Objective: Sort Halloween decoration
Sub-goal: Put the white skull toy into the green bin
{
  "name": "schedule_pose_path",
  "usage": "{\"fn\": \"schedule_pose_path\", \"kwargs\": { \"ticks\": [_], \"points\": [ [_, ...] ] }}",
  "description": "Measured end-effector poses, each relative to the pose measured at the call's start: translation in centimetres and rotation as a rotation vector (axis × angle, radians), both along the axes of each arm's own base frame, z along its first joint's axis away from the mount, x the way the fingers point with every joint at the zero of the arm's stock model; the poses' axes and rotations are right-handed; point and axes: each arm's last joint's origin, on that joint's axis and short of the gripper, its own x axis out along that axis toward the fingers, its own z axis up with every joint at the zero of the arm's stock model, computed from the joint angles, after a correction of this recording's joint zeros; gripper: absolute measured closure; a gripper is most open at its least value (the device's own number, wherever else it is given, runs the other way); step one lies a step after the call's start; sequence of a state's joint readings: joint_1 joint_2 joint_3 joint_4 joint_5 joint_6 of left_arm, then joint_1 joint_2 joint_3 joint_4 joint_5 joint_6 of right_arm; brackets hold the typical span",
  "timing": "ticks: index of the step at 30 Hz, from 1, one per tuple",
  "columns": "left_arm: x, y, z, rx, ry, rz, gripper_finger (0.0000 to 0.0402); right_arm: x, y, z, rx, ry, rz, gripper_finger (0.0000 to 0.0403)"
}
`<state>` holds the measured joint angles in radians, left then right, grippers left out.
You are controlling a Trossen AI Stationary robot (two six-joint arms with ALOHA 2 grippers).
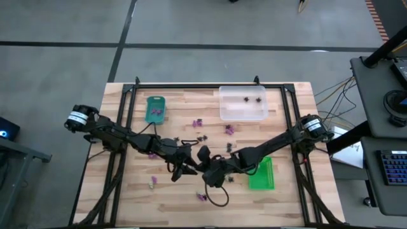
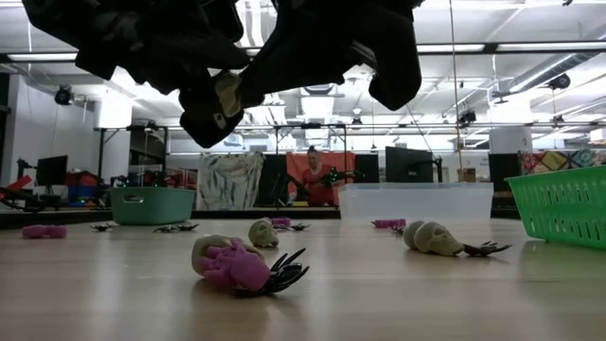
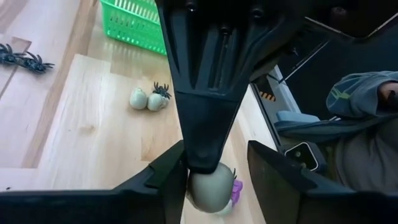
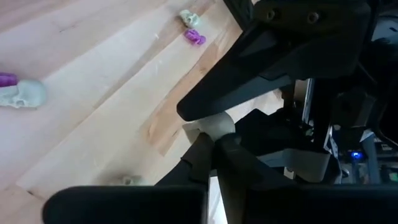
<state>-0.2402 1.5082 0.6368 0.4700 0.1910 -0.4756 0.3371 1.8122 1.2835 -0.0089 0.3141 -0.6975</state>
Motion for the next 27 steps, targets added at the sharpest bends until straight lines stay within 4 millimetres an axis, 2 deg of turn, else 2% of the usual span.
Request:
{"fn": "schedule_pose_path", "kwargs": {
  "ticks": [3,9,19,23,27],
  "points": [
    [0.0,0.1,0.0,0.013,0.004,0.02,0.0286,0.0,-0.2,0.0,0.015,0.002,-0.011,0.0395],
    [-0.1,0.4,-0.3,0.032,0.033,0.032,0.0374,0.1,-0.7,0.0,0.03,0.012,-0.027,0.0395],
    [-0.1,1.0,-0.7,0.04,0.07,0.046,0.0374,-0.3,-1.2,-0.1,0.021,0.052,-0.104,0.0395],
    [0.2,1.2,-0.4,0.037,0.059,0.055,0.0371,-1.4,-1.7,0.6,0.006,0.112,-0.178,0.0394],
    [1.1,1.5,1.1,0.071,-0.008,0.056,0.037,-3.5,-2.4,2.0,0.027,0.202,-0.255,0.0394]
  ]
}}
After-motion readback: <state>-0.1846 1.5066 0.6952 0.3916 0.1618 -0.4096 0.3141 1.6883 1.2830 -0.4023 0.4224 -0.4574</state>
